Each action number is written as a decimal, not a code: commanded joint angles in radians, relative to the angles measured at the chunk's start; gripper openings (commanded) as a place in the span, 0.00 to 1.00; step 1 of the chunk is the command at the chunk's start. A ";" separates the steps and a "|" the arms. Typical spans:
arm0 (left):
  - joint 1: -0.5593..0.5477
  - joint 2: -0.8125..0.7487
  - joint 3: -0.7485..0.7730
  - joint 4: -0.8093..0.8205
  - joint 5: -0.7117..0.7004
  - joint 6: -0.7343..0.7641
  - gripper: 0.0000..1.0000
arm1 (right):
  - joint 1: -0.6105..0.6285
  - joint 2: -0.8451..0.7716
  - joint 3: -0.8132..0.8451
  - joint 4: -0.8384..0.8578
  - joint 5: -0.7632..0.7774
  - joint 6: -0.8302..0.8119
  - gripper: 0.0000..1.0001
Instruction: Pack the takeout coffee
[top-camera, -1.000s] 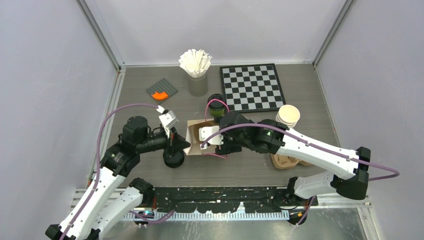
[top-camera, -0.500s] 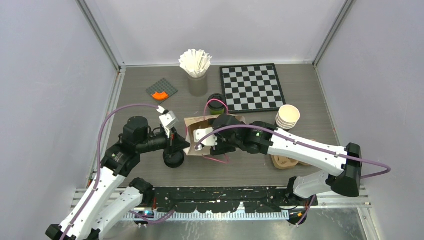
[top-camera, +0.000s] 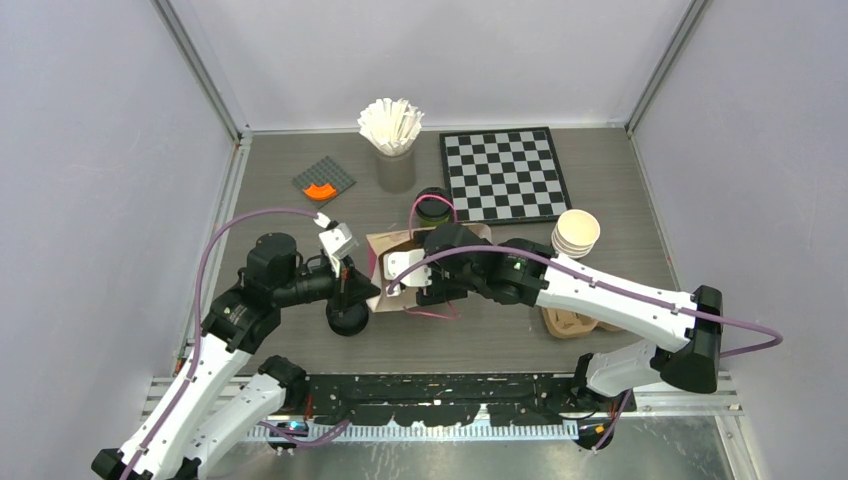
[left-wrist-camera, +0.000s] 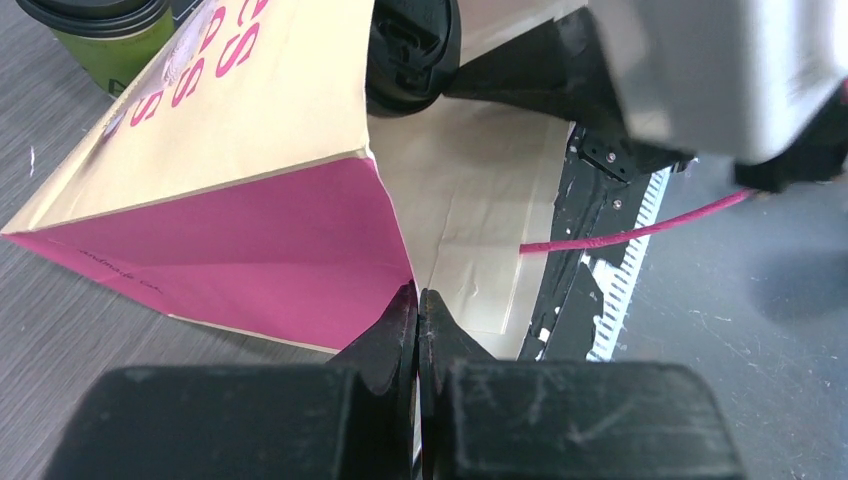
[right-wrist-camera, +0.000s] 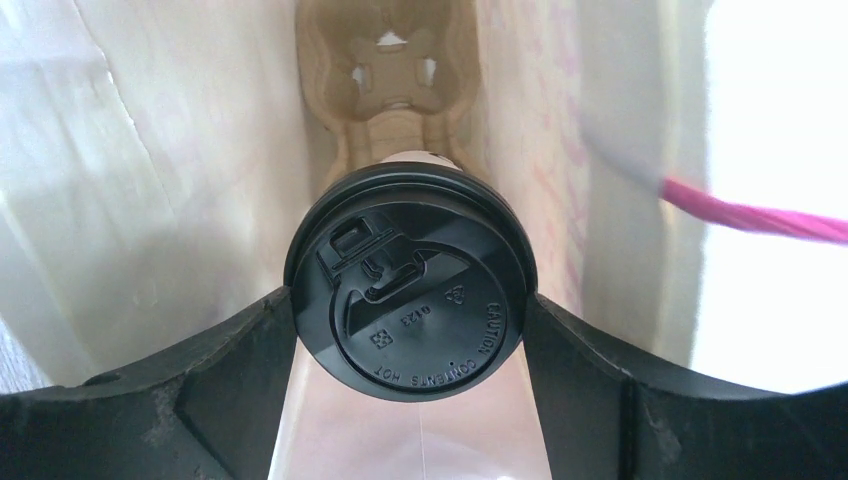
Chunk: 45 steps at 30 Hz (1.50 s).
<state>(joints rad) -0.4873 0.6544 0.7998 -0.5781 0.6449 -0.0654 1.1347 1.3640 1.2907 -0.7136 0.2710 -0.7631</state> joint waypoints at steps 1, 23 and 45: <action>0.004 -0.010 0.007 0.015 0.025 0.021 0.00 | -0.002 -0.022 0.110 -0.060 0.055 -0.033 0.69; 0.004 0.001 0.006 0.027 0.025 0.010 0.00 | 0.004 -0.022 0.051 -0.118 0.088 -0.076 0.69; 0.004 0.017 0.022 0.004 0.033 0.024 0.00 | 0.011 -0.018 0.106 -0.148 -0.144 -0.059 0.69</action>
<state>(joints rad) -0.4873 0.6685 0.7998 -0.5812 0.6498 -0.0647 1.1374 1.3567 1.4021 -0.8528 0.1761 -0.8276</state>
